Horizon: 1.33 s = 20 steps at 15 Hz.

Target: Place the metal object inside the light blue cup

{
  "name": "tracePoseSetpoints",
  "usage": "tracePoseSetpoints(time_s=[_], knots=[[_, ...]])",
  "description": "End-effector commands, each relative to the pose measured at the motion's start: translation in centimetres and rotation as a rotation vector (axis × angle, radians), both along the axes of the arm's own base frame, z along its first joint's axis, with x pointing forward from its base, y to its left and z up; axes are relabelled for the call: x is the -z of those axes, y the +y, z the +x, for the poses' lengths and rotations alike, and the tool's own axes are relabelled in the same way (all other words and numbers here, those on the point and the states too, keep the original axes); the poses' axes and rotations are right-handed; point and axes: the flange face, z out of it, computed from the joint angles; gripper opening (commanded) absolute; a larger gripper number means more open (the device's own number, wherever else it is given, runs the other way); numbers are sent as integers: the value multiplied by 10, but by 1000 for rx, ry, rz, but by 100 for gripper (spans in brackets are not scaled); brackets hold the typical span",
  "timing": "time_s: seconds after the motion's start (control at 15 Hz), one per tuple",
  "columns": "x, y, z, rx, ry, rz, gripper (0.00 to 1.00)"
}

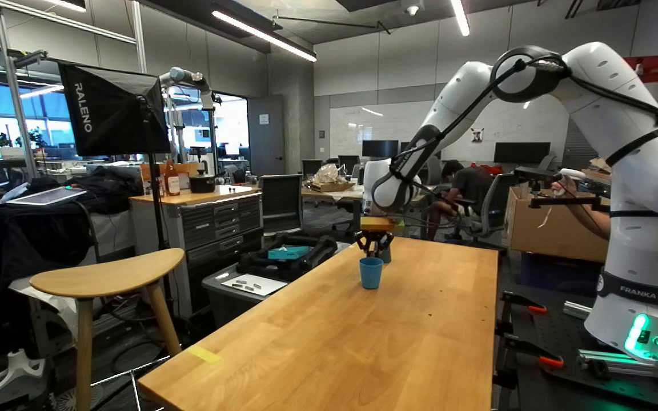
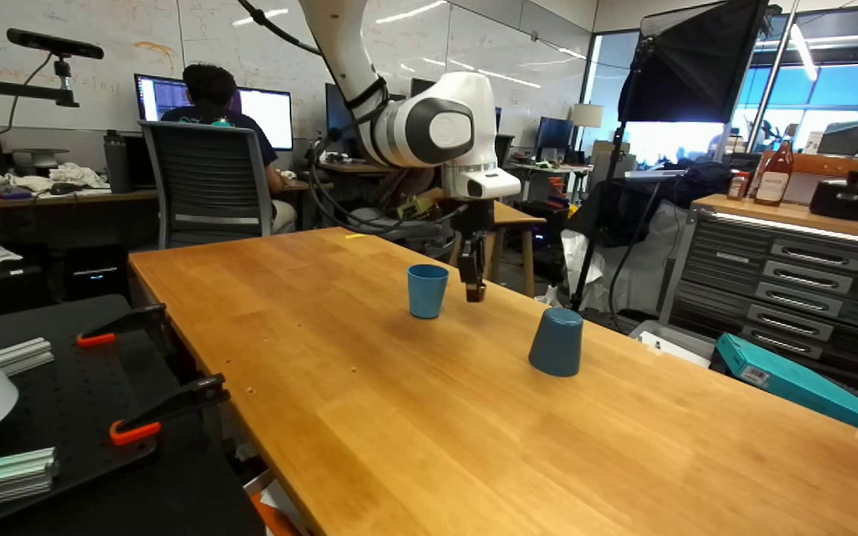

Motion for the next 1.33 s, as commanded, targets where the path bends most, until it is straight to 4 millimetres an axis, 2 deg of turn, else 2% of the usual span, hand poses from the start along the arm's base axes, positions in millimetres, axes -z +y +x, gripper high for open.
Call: tracePoseSetpoints(time_s=[0.0, 0.13, 0.4, 0.87, 1.27], knots=[[-52, 24, -14, -54, -3, 57, 13], [-66, 34, -18, -70, 1, 72, 13], [-72, 53, -25, -88, 16, 91, 13], [-47, 77, -25, -101, 38, 103, 13], [-19, 78, -19, -91, 54, 83, 13]])
